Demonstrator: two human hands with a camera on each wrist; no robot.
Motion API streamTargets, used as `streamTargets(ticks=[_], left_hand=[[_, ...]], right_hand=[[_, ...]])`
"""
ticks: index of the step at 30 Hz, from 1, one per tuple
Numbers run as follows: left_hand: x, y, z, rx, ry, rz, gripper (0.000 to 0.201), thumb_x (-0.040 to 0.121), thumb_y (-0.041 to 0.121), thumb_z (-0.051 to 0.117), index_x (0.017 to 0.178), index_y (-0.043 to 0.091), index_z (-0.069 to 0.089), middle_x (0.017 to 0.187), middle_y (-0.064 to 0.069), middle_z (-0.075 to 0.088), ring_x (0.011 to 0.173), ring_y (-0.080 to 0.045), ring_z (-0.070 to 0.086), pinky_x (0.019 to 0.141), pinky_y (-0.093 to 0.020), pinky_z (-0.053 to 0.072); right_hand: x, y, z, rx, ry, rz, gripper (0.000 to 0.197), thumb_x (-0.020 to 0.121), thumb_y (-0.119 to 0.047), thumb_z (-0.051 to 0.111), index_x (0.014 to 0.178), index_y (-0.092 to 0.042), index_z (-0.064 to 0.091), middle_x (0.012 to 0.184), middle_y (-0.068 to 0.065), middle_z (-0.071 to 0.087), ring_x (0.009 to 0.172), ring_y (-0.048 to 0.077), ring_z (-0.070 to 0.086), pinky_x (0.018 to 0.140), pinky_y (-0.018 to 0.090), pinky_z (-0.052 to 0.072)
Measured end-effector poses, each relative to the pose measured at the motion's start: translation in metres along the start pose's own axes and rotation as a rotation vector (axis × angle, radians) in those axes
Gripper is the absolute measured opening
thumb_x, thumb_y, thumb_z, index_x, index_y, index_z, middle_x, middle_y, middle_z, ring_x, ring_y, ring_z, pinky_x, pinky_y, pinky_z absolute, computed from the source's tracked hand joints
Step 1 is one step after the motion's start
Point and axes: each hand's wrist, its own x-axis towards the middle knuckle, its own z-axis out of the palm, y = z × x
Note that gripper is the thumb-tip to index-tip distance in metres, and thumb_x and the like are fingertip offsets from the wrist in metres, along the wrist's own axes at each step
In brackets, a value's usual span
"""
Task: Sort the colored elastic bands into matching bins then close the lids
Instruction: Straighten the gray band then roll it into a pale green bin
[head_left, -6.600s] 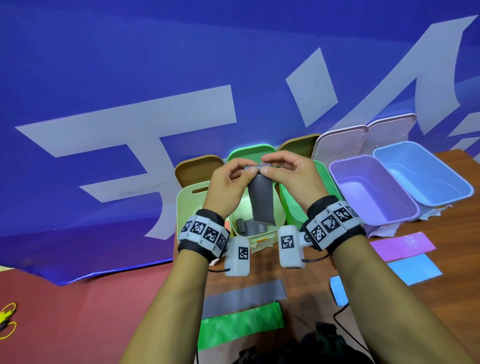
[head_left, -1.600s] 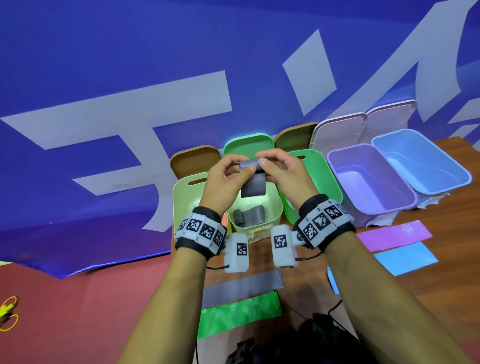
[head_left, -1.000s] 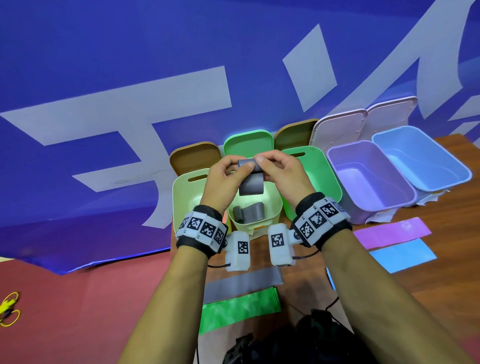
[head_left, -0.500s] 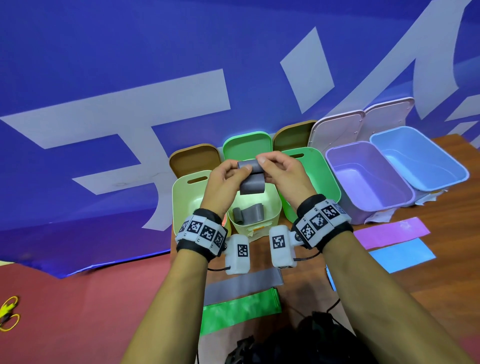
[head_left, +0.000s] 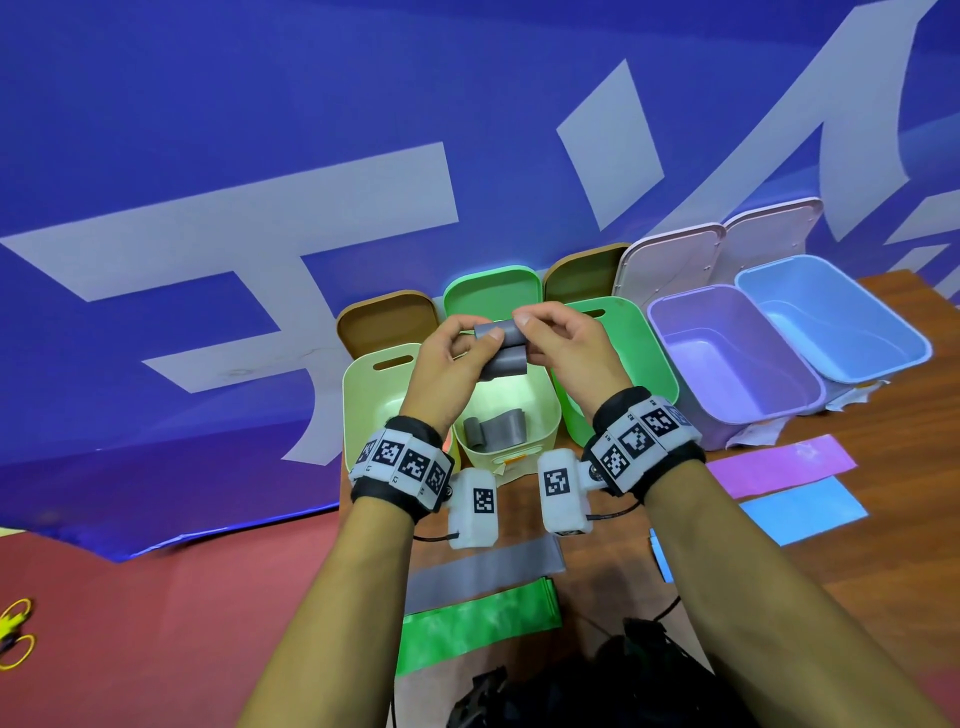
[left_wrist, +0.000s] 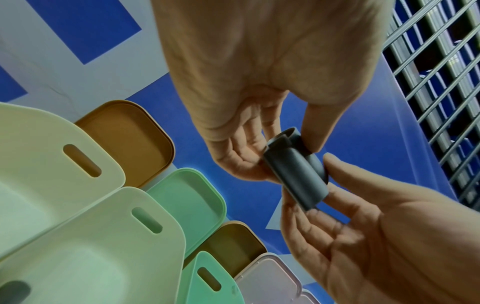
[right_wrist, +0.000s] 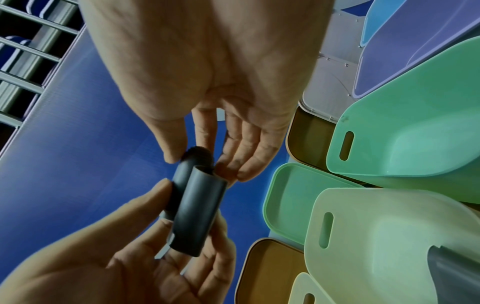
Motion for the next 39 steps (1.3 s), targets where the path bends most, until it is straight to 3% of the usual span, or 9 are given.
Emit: streamTargets(ticks=[3,7,12,14,19,24,29,33,39], left_hand=[[0.000,0.000,-0.001,-0.012,0.001,-0.014,0.011,0.096,0.017,0.062,0.104,0.009,0.062,0.072,0.012,0.068,0.074,-0.008,0.062,0.073,-0.031,0.053],[0.002,-0.002,-0.003,0.001,-0.010,-0.027,0.009,0.096,0.021,0.062,0.098,0.013,0.063,0.069,0.012,0.065,0.073,-0.006,0.061,0.073,-0.030,0.053],[0.006,-0.003,-0.004,0.037,-0.012,0.002,0.007,0.096,0.018,0.063,0.098,0.012,0.063,0.069,0.011,0.067,0.072,-0.005,0.062,0.070,-0.027,0.053],[0.008,-0.004,-0.004,0.017,-0.008,0.001,0.004,0.095,0.017,0.064,0.097,0.013,0.064,0.074,0.005,0.068,0.076,-0.010,0.063,0.071,-0.028,0.054],[0.011,-0.005,-0.003,-0.013,-0.018,0.009,0.007,0.093,0.011,0.066,0.098,0.014,0.065,0.085,-0.002,0.071,0.079,-0.012,0.065,0.073,-0.027,0.054],[0.013,-0.011,-0.005,-0.037,-0.022,-0.013,0.016,0.089,0.002,0.068,0.102,0.011,0.065,0.095,-0.008,0.070,0.084,-0.013,0.066,0.077,-0.025,0.053],[0.014,-0.021,-0.005,-0.082,-0.032,-0.080,0.019,0.093,0.017,0.067,0.111,0.011,0.064,0.099,-0.018,0.073,0.090,-0.028,0.070,0.087,-0.034,0.057],[0.018,-0.030,-0.004,-0.050,-0.026,-0.091,0.017,0.094,0.019,0.066,0.111,0.016,0.064,0.096,-0.022,0.072,0.080,-0.021,0.068,0.084,-0.035,0.055],[0.026,-0.041,-0.008,-0.055,-0.047,-0.085,0.026,0.092,0.005,0.065,0.117,0.005,0.059,0.095,-0.016,0.071,0.079,-0.019,0.064,0.082,-0.030,0.054]], right_hand=[[0.001,0.000,0.000,-0.012,-0.004,-0.018,0.009,0.094,-0.014,0.064,0.098,-0.015,0.072,0.105,0.014,0.071,0.100,0.024,0.067,0.091,0.038,0.058],[0.001,-0.001,-0.002,-0.030,-0.021,-0.039,0.017,0.092,-0.008,0.065,0.106,-0.011,0.072,0.101,0.010,0.070,0.093,0.013,0.066,0.090,0.029,0.055],[0.001,-0.003,-0.001,-0.015,-0.051,-0.048,0.023,0.090,0.000,0.064,0.109,-0.011,0.070,0.105,0.008,0.070,0.093,0.015,0.068,0.087,0.022,0.053],[0.002,-0.003,-0.002,-0.007,-0.052,-0.038,0.023,0.090,0.000,0.064,0.110,-0.011,0.070,0.105,0.006,0.069,0.094,0.014,0.067,0.089,0.023,0.053],[0.007,0.000,0.002,-0.008,-0.018,0.024,0.010,0.095,-0.015,0.064,0.102,-0.014,0.071,0.107,0.017,0.070,0.096,0.023,0.068,0.089,0.034,0.057],[0.010,0.006,0.000,-0.047,-0.029,0.012,0.017,0.092,-0.009,0.066,0.109,-0.009,0.069,0.101,0.015,0.071,0.088,0.016,0.068,0.084,0.028,0.057],[0.011,0.013,-0.001,-0.047,-0.025,0.010,0.023,0.090,-0.002,0.067,0.110,-0.012,0.069,0.104,0.012,0.073,0.095,0.021,0.072,0.090,0.028,0.056],[0.013,0.018,0.000,-0.045,-0.021,0.028,0.026,0.089,0.001,0.066,0.113,-0.010,0.068,0.103,0.009,0.072,0.091,0.018,0.072,0.090,0.027,0.055],[0.019,0.029,0.001,-0.013,-0.026,0.096,0.025,0.087,-0.002,0.070,0.109,-0.014,0.069,0.108,0.008,0.071,0.098,0.017,0.068,0.088,0.023,0.053]])
